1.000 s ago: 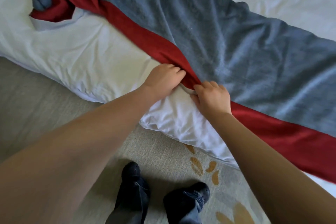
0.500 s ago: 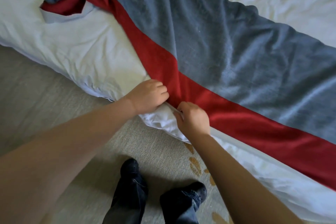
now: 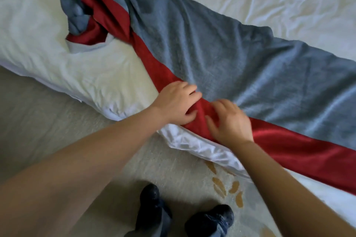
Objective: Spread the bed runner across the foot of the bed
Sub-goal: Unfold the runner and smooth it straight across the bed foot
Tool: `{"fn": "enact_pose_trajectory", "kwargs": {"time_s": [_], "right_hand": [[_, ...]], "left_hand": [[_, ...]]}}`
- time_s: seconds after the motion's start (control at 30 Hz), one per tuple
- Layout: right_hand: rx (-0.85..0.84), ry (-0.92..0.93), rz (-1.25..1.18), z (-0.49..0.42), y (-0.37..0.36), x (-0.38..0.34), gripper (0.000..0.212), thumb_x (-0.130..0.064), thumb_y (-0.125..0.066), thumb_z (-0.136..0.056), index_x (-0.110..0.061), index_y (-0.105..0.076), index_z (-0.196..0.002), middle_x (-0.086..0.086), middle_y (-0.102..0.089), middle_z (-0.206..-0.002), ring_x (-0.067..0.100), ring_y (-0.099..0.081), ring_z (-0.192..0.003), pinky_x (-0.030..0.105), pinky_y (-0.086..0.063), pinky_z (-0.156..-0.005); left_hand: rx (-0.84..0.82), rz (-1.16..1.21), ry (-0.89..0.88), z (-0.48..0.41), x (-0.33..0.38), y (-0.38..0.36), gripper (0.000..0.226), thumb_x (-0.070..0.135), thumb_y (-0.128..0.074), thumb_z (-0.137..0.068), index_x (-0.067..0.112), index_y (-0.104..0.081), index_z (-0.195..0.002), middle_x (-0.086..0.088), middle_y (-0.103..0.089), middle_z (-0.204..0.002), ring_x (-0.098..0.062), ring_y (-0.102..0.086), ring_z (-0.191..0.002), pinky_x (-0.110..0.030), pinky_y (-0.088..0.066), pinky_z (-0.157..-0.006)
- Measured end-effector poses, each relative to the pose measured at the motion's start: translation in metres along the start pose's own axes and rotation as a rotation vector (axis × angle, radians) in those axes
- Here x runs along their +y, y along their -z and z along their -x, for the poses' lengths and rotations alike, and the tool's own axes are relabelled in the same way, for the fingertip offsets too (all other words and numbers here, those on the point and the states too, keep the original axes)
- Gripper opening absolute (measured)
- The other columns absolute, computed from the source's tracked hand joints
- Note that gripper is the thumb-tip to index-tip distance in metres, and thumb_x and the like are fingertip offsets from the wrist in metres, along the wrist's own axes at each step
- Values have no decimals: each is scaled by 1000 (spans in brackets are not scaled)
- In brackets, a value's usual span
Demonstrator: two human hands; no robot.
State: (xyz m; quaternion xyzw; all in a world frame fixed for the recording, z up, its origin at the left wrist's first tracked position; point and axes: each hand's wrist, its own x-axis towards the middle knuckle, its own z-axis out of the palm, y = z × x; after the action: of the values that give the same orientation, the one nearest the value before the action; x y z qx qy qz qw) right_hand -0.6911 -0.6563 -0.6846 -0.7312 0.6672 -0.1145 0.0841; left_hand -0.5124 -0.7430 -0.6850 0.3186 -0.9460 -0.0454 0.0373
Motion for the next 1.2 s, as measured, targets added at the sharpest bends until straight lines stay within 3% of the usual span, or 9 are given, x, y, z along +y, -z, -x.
{"fn": "enact_pose_trajectory", "kwargs": {"time_s": [0.13, 0.47, 0.7, 0.87, 0.93, 1.07, 1.2], "right_hand": [[109, -76, 17, -46, 24, 9, 40, -31, -69, -78, -10, -64, -112, 12, -65, -107, 35, -62, -94, 41, -53, -74], [78, -208, 91, -109, 49, 86, 38, -38, -60, -85, -13, -64, -113, 9, -64, -108, 33, -59, -99, 40, -47, -73], [-2, -417, 107, -165, 47, 193, 27, -23, -41, -96, -13, -59, -114, 9, -60, -114, 33, -54, -105, 40, -46, -70], [-71, -478, 126, -194, 48, 276, 42, 0, -38, -89, -18, -55, -123, 7, -55, -122, 30, -52, -109, 34, -37, -70], [-116, -501, 95, -203, 47, 300, 45, -1, -38, -91, -20, -51, -129, 6, -51, -129, 31, -55, -108, 34, -38, -72], [-274, -450, 40, -217, 41, 323, 34, -19, -45, -96, -23, -46, -130, 4, -46, -130, 32, -58, -98, 37, -45, -69], [-366, -429, 60, -232, 42, 329, 22, -17, -54, -91, -20, -56, -113, 4, -52, -112, 30, -59, -85, 36, -47, -67]], "left_hand": [[26, -16, 86, -47, -29, 35, 54, 53, -41, -73, 15, -58, -108, -5, -59, -109, -26, -57, -99, -41, -46, -84], [62, -63, 64, -150, -44, 31, 47, 53, -49, -79, 14, -57, -106, -4, -58, -102, -25, -57, -94, -39, -48, -77], [26, -47, 85, -256, -48, -3, 32, 37, -46, -89, 12, -56, -105, -8, -59, -101, -30, -57, -92, -38, -43, -70], [-46, -48, 138, -334, -43, -27, 26, 8, -45, -92, 11, -55, -115, -8, -60, -107, -29, -56, -93, -41, -48, -69], [-98, -38, 107, -357, -43, -35, 32, 3, -44, -90, 13, -53, -119, -7, -59, -112, -28, -55, -97, -40, -48, -70], [-245, -32, 83, -384, -48, -50, 34, 5, -43, -90, 18, -52, -120, -6, -56, -112, -28, -54, -99, -39, -46, -69], [-279, -70, 90, -394, -60, -53, 23, 4, -51, -88, 18, -56, -106, -4, -60, -100, -26, -55, -91, -34, -36, -60]]}}
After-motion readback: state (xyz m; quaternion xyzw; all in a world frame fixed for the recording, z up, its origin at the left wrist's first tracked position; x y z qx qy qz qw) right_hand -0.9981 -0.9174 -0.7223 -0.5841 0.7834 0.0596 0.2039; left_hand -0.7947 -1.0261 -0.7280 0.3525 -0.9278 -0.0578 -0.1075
